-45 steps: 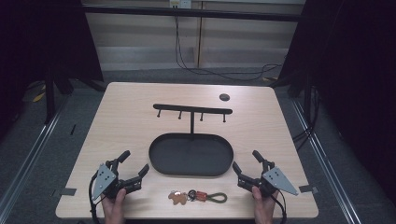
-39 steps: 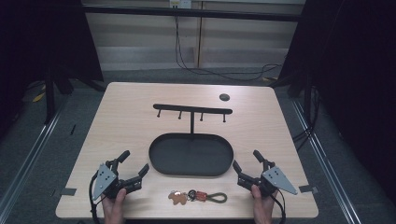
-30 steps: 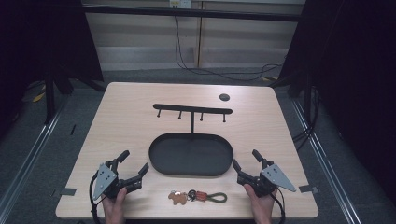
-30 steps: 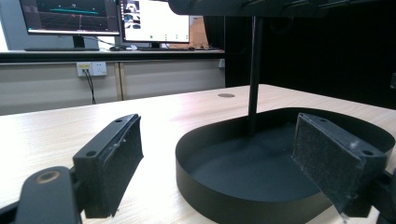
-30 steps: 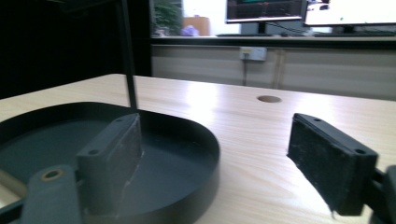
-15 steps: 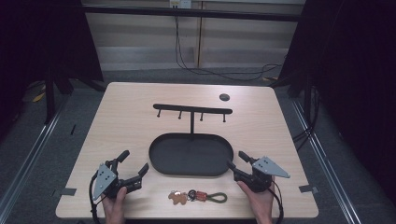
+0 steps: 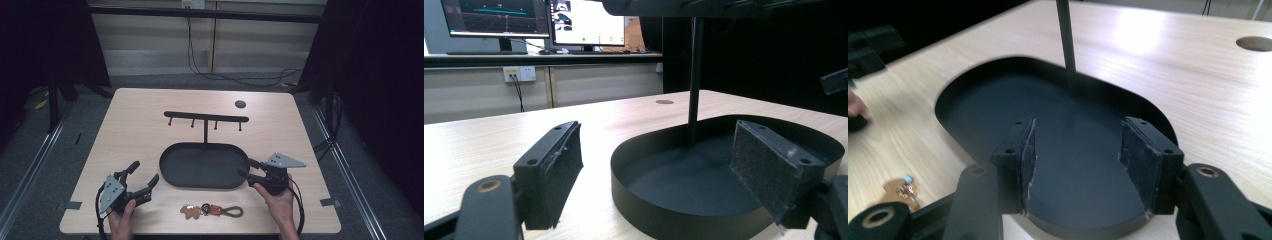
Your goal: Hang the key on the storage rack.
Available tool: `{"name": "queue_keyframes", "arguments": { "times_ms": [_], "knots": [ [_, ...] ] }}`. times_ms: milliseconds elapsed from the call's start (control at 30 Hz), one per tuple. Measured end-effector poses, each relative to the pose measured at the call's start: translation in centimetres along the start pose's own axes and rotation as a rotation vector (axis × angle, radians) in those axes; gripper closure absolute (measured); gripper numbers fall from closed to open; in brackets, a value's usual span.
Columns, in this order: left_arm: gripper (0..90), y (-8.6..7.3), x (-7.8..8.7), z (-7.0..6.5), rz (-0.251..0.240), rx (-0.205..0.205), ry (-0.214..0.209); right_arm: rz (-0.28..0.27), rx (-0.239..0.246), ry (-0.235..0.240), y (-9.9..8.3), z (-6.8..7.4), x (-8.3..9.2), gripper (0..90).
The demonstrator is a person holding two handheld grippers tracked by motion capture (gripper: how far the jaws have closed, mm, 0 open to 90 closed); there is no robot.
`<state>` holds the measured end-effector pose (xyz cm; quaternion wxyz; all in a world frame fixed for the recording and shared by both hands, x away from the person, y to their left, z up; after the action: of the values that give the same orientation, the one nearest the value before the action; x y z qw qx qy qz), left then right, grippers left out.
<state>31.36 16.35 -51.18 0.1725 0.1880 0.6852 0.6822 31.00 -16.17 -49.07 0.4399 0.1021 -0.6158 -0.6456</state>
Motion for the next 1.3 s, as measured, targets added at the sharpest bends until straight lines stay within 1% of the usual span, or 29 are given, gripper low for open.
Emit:
{"name": "queue_keyframes", "arguments": {
  "times_ms": [33, 67, 133, 167, 200, 233, 300, 367, 400, 433, 500, 533, 600, 633, 667, 733, 800, 833, 867, 967, 1100, 1167, 1267, 1300],
  "knots": [
    [20.2, 0.0, 0.0, 0.0, -0.005, 0.003, 0.001, 0.022, 0.006, -0.004, 0.0, 0.0, -0.1, 48.0],
    [20.2, 0.0, 0.0, 0.0, -0.005, 0.002, 0.002, 0.047, -0.005, 0.026, 0.0, 0.3, -0.1, 48.3],
    [20.2, 0.0, 0.0, 0.0, -0.001, 0.002, 0.003, 0.059, -0.022, 0.059, 0.1, 0.6, -0.2, 48.3],
    [20.2, 0.0, 0.0, 0.0, 0.001, -0.001, 0.005, 0.079, -0.019, 0.084, 0.0, 0.8, -0.2, 48.7],
    [20.2, -0.1, 0.0, 0.1, 0.009, -0.007, 0.006, 0.096, -0.016, 0.089, -0.1, 0.9, -0.3, 49.5],
    [20.2, -0.1, 0.0, 0.1, 0.011, -0.008, 0.006, 0.125, -0.003, 0.094, -0.3, 1.0, -0.3, 49.7],
    [20.2, 0.0, -0.1, 0.0, 0.010, 0.001, 0.007, 0.183, 0.003, 0.124, -0.8, 1.2, -0.5, 50.5],
    [20.2, 0.0, -0.1, 0.0, 0.010, -0.002, 0.006, 0.230, 0.031, 0.119, -1.2, 1.3, -0.5, 50.9],
    [20.2, 0.0, -0.1, 0.0, 0.008, -0.002, 0.003, 0.247, 0.038, 0.125, -1.4, 1.4, -0.5, 50.8],
    [20.2, 0.0, -0.1, 0.0, 0.005, 0.003, 0.006, 0.259, 0.036, 0.120, -1.6, 1.4, -0.5, 50.8],
    [20.2, 0.0, -0.1, 0.2, -0.002, -0.008, 0.017, 0.278, 0.034, 0.138, -1.9, 1.5, -0.5, 52.4],
    [20.2, 0.0, -0.1, 0.2, -0.002, -0.008, 0.018, 0.288, 0.040, 0.135, -1.9, 1.5, -0.4, 53.0],
    [20.2, 0.0, -0.1, 0.2, -0.001, -0.008, 0.020, 0.309, 0.053, 0.149, -2.1, 1.6, -0.2, 55.8],
    [20.2, 0.0, -0.1, 0.2, -0.002, -0.008, 0.020, 0.318, 0.056, 0.143, -2.1, 1.6, -0.1, 55.8],
    [20.2, 0.0, -0.1, 0.2, -0.002, -0.010, 0.023, 0.324, 0.057, 0.151, -2.2, 1.7, 0.0, 55.3],
    [20.2, 0.0, -0.1, 0.2, -0.003, -0.010, 0.024, 0.362, 0.062, 0.165, -2.4, 1.8, 0.3, 53.2],
    [20.2, 0.0, -0.1, 0.2, -0.003, -0.010, 0.023, 0.393, 0.058, 0.180, -2.7, 1.9, 0.5, 50.4],
    [20.2, 0.0, -0.1, 0.2, -0.003, -0.009, 0.023, 0.406, 0.064, 0.173, -2.8, 1.8, 0.6, 50.1],
    [20.2, 0.0, -0.1, 0.2, -0.003, -0.009, 0.023, 0.418, 0.055, 0.186, -2.9, 1.9, 0.7, 49.1],
    [19.8, 0.0, -0.1, 0.2, -0.004, -0.009, 0.023, 0.434, 0.048, 0.190, -3.1, 1.9, 1.0, 49.0],
    [18.7, 0.0, -0.1, 0.2, -0.004, -0.008, 0.022, 0.458, 0.059, 0.177, -3.4, 1.9, 1.3, 50.2],
    [18.3, 0.0, -0.1, 0.2, -0.003, -0.008, 0.022, 0.463, 0.053, 0.185, -3.6, 2.0, 1.3, 50.2],
    [18.3, 0.0, -0.1, 0.2, -0.004, -0.010, 0.023, 0.454, 0.050, 0.179, -3.7, 2.0, 1.1, 50.6],
    [18.3, 0.0, -0.1, 0.2, -0.004, -0.009, 0.023, 0.459, 0.048, 0.186, -3.8, 2.2, 1.0, 52.4]
  ]
}}
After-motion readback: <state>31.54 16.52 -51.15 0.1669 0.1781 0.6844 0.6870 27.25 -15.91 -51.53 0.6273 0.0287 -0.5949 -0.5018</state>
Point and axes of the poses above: each handheld gripper's, and its own axes: x roughly backward along the jaws, y roughly out of its top, z roughly to its left, the point moved 9 cm from there along -x, roughly forward along the jaws, and after that the axes turned 8 degrees about y, right-handed, at the moved point
